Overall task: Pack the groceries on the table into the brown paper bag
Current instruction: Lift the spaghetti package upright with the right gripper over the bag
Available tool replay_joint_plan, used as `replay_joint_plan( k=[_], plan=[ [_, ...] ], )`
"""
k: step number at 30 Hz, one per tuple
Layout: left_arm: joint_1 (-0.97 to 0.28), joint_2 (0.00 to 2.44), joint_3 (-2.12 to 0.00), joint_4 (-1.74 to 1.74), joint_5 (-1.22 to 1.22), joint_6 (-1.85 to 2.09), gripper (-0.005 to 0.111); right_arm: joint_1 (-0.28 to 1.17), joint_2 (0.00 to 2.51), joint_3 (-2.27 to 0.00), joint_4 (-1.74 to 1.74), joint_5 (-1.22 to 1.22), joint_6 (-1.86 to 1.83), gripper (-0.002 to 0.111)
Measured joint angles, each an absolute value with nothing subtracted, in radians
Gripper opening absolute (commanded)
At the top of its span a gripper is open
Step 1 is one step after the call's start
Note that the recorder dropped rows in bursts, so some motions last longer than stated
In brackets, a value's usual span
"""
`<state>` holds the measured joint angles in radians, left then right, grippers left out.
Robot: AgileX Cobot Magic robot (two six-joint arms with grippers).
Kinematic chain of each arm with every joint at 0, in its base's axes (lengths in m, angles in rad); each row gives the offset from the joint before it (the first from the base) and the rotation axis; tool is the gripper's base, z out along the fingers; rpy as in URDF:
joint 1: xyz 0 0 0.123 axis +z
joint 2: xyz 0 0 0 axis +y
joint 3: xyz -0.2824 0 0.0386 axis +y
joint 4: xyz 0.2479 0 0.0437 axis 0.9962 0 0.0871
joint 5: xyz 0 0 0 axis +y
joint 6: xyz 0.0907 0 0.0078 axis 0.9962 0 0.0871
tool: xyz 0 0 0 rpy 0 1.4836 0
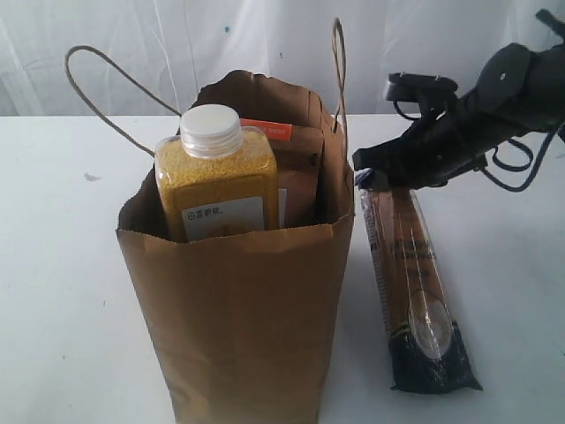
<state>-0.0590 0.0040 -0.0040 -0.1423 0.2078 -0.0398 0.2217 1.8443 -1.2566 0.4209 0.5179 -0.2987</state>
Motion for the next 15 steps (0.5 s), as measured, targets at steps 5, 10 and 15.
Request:
replay_joint_plan(
  k=[5,10,15],
  plan=[
    [-0.059,0.004,-0.004,-0.142,0.208,-0.040,0.000,0.222,1.764,-1.257,0.417,0.547,-0.307,0.000],
    [-0.059,0.004,-0.004,-0.142,0.208,-0.040,0.000,0.222,1.688,-1.257,0.414,0.573,-0.309,0.000],
    [-0.059,0.004,-0.004,-0.142,0.208,-0.040,0.000,0.222,1.582,-1.255,0.410,0.603,-0.327,0.000]
  ],
)
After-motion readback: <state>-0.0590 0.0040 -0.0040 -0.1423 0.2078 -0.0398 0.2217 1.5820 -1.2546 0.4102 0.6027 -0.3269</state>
